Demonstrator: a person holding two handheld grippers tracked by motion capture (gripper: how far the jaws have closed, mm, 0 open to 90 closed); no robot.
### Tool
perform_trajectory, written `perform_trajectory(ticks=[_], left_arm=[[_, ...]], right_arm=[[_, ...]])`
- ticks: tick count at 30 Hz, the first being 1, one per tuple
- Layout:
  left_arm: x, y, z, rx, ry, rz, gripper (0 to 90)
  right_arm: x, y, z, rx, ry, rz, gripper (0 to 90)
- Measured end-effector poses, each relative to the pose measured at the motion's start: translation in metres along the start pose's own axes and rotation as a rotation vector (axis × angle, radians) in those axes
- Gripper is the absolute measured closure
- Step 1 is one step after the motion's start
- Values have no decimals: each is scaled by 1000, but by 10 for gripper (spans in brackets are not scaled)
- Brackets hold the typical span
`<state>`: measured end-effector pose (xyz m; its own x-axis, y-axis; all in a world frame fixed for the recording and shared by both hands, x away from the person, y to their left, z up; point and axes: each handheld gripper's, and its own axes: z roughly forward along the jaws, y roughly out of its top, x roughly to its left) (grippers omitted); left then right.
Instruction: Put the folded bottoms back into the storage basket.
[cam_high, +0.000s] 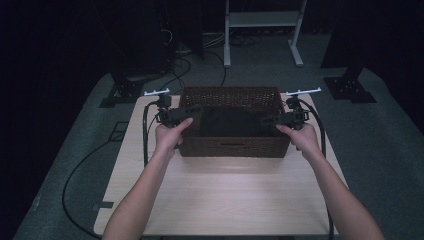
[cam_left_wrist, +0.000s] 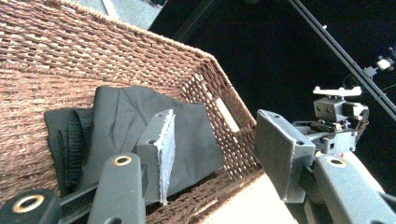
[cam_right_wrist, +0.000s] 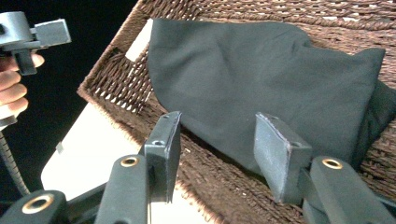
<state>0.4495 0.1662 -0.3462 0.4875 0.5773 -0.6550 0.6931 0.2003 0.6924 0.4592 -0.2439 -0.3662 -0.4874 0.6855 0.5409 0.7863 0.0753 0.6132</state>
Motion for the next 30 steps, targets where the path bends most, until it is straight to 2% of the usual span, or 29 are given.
perform_trajectory(ticks=[5, 10, 16, 23, 30], left_arm=[[-5, -1, -5, 13, -6, 26, 469], [-4, -4, -8, 14, -10, 25, 465], [-3, -12, -11, 22, -21, 23, 463], [-9, -17, -12, 19, -39, 43, 461], [-12, -23, -12, 33, -52, 53, 460]], right_arm=[[6, -7, -3, 26, 2, -29, 495], [8, -15, -6, 38, 7, -43, 486], [8, -24, -10, 38, 16, -49, 484], [13, -29, -17, 32, 25, -65, 482], [10, -38, -23, 23, 43, -61, 481]])
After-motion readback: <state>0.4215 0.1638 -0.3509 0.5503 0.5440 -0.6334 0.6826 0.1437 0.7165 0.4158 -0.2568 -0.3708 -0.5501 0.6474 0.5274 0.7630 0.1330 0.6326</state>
